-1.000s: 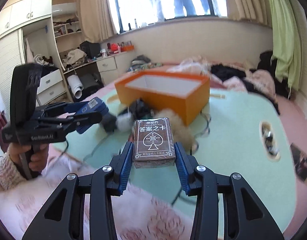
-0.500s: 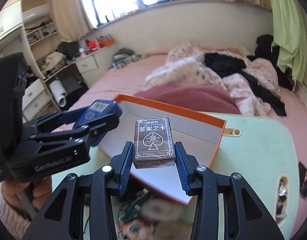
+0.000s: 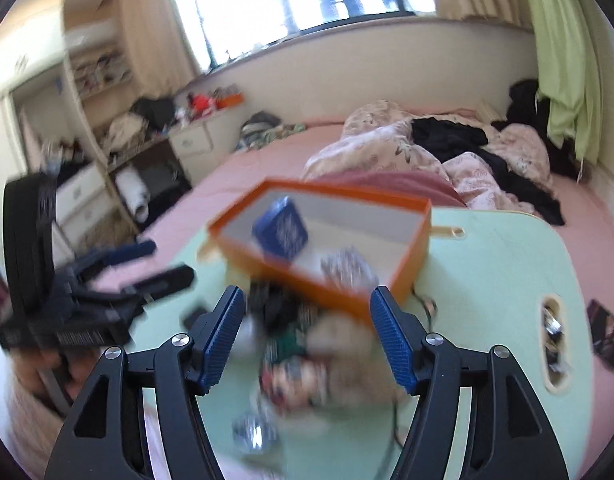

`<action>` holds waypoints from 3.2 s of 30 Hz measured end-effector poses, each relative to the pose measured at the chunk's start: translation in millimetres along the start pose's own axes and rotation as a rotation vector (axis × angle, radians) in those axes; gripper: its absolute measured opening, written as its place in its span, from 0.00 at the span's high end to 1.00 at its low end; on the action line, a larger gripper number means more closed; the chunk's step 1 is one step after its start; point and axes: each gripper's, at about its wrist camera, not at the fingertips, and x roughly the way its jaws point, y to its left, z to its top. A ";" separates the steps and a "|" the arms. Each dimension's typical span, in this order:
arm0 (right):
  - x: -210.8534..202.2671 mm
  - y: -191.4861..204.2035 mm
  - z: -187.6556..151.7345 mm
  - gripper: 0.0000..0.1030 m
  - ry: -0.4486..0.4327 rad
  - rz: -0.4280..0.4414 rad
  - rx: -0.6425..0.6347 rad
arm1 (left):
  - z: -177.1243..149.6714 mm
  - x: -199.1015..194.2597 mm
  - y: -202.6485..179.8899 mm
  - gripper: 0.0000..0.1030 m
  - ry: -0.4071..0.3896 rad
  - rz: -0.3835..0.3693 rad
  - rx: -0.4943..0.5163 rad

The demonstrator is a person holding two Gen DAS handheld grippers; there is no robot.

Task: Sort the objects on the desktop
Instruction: 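Carry the card pack into the orange box while the left gripper drops the blue tin in, then grasp the silver cup on the table with the right gripper, then put the silver cup in the box while the left gripper drops the black case in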

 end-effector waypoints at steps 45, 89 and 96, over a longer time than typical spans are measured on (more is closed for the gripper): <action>35.4 54.0 -67.4 0.39 0.211 0.035 -0.314 | -91.4 29.0 12.5 0.00 0.066 0.137 0.001; 29.5 1.7 23.3 0.72 -0.034 -0.069 -0.042 | 75.9 51.9 4.0 0.42 -0.044 0.119 0.011; 112.7 -38.1 61.7 0.72 0.099 -0.186 0.034 | 84.5 115.4 20.0 0.29 0.078 0.193 -0.034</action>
